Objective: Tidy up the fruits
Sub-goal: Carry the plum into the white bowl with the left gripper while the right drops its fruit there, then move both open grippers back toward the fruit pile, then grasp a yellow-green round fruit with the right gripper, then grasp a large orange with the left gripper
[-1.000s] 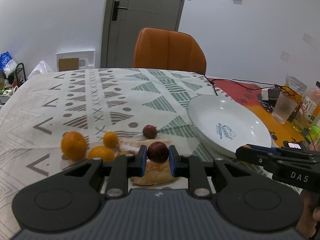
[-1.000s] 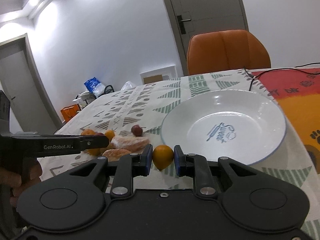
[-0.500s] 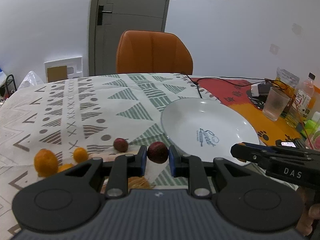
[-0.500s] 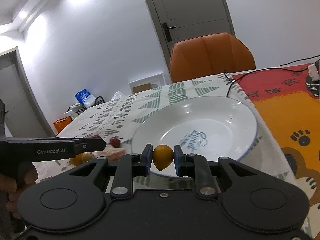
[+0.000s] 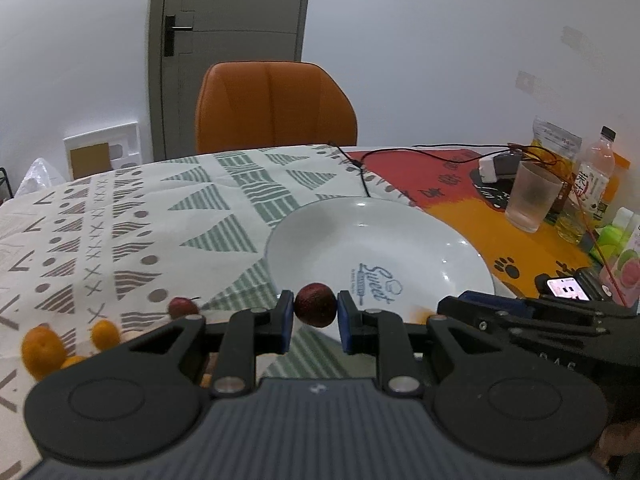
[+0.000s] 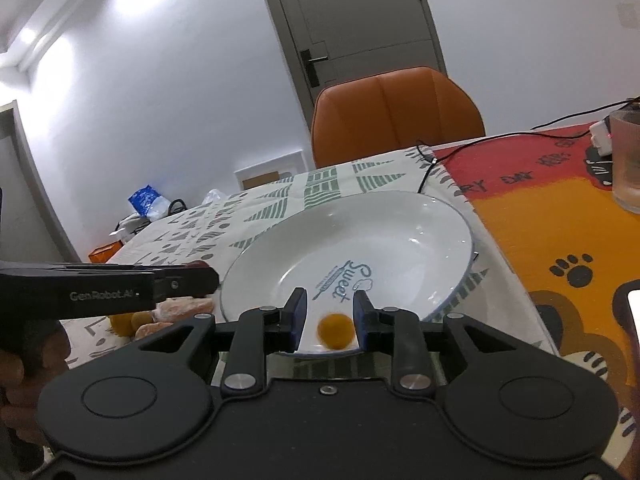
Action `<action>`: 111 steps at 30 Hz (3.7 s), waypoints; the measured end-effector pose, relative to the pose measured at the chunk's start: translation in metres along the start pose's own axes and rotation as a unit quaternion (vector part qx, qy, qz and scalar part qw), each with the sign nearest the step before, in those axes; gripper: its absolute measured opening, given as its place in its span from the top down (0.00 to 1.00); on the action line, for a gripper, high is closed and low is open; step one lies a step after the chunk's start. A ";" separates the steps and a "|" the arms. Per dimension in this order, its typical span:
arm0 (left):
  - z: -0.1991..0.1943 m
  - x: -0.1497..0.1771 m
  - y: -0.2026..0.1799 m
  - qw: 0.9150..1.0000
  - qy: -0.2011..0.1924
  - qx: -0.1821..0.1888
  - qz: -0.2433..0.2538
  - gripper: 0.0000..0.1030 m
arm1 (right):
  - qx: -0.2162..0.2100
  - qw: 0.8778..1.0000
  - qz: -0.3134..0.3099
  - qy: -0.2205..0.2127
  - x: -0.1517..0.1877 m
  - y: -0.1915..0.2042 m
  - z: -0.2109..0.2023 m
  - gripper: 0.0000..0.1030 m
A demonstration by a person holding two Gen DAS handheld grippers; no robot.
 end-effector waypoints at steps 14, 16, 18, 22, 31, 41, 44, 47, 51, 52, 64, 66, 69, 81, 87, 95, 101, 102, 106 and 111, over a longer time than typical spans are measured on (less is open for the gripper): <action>0.001 -0.004 -0.006 1.000 -0.007 -0.016 0.015 0.63 | 0.000 1.000 -0.001 0.006 0.002 0.004 -0.004 0.64; -0.002 -0.003 0.002 1.000 -0.007 -0.026 0.009 0.60 | -0.001 1.000 -0.004 0.009 0.003 0.006 -0.003 0.64; -0.005 -0.002 0.008 0.999 -0.005 -0.033 0.004 0.58 | -0.004 1.000 -0.005 0.010 0.004 0.010 -0.003 0.62; -0.014 -0.001 0.021 0.999 -0.011 -0.051 0.000 0.44 | -0.001 1.000 -0.014 0.009 0.005 0.016 -0.003 0.47; -0.038 0.000 0.050 0.995 -0.023 -0.096 -0.007 0.24 | 0.000 1.000 -0.024 0.003 0.004 0.030 -0.002 0.31; -0.066 0.007 0.084 0.990 -0.028 -0.140 -0.019 0.18 | -0.011 0.999 -0.034 -0.008 0.002 0.052 -0.002 0.07; -0.073 0.010 0.093 0.989 -0.027 -0.146 -0.023 0.16 | -0.019 0.999 -0.036 -0.007 0.003 0.060 -0.001 0.04; -0.080 0.012 0.099 0.988 -0.028 -0.149 -0.027 0.15 | -0.028 0.999 -0.040 0.000 0.005 0.069 0.000 0.04; -0.088 0.016 0.106 0.988 -0.028 -0.152 -0.030 0.15 | -0.038 0.998 -0.044 0.006 0.008 0.080 0.002 0.04; -0.090 0.017 0.108 0.988 -0.028 -0.152 -0.031 0.15 | -0.040 0.998 -0.045 0.007 0.008 0.082 0.003 0.04; -0.109 0.027 0.133 0.985 -0.026 -0.163 -0.053 0.14 | -0.067 0.996 -0.056 0.029 0.019 0.113 0.010 0.03; -0.111 0.028 0.138 0.985 -0.026 -0.164 -0.055 0.14 | -0.073 0.995 -0.058 0.034 0.022 0.119 0.011 0.04; -0.114 0.031 0.144 0.984 -0.024 -0.166 -0.060 0.14 | -0.084 0.994 -0.063 0.042 0.026 0.128 0.014 0.06; -0.128 0.043 0.173 0.979 -0.021 -0.185 -0.084 0.14 | -0.121 0.986 -0.078 0.082 0.045 0.161 0.032 0.20; -0.133 0.047 0.181 0.977 -0.020 -0.193 -0.089 0.14 | -0.123 0.982 -0.078 0.121 0.059 0.166 0.046 0.75; -0.127 0.046 0.177 0.979 -0.021 -0.185 -0.085 0.14 | -0.119 0.984 -0.080 0.109 0.053 0.163 0.043 0.75; -0.115 0.043 0.167 0.982 -0.024 -0.168 -0.081 0.14 | -0.110 0.986 -0.077 0.100 0.045 0.154 0.040 0.75; -0.113 0.043 0.166 0.982 -0.024 -0.166 -0.081 0.14 | -0.108 0.986 -0.077 0.098 0.043 0.153 0.039 0.75; -0.104 0.041 0.159 0.985 -0.024 -0.150 -0.079 0.14 | -0.101 0.988 -0.075 0.091 0.038 0.144 0.036 0.75; -0.094 0.039 0.152 0.987 -0.021 -0.132 -0.086 0.16 | -0.091 0.990 -0.073 0.084 0.032 0.136 0.035 0.75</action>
Point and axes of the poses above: each gripper's, at about its wrist camera, not at the fingertips, and z roughly the way its jaws point, y to its left, x to its underside, the point moved 2 cm from there along z, roughly the way its jaws point, and after that the axes turned 14 degrees about -y, right-handed, at the moved point
